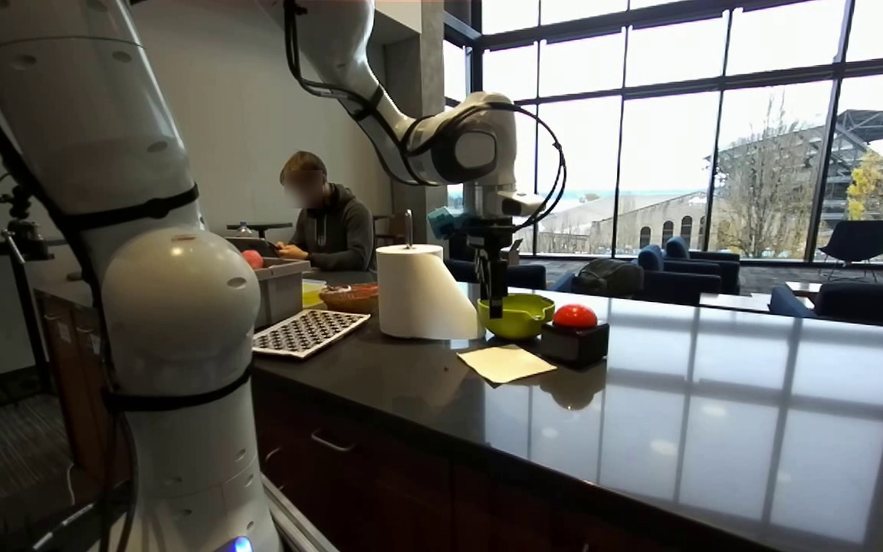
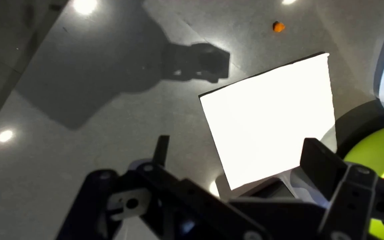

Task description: Use the napkin to wipe the counter.

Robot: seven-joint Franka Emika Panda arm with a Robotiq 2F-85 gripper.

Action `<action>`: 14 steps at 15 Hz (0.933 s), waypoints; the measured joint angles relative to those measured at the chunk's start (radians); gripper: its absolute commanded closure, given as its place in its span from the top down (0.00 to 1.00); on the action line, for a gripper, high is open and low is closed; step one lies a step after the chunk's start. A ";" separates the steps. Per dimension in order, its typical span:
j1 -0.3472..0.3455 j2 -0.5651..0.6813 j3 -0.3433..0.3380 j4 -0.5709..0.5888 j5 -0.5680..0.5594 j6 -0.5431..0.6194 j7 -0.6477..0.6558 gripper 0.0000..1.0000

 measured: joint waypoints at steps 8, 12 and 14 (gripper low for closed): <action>0.003 0.140 -0.024 0.001 0.010 0.236 -0.054 1.00; 0.003 0.277 -0.054 0.050 0.068 0.314 -0.082 1.00; 0.003 0.336 -0.062 0.086 0.106 0.325 -0.094 1.00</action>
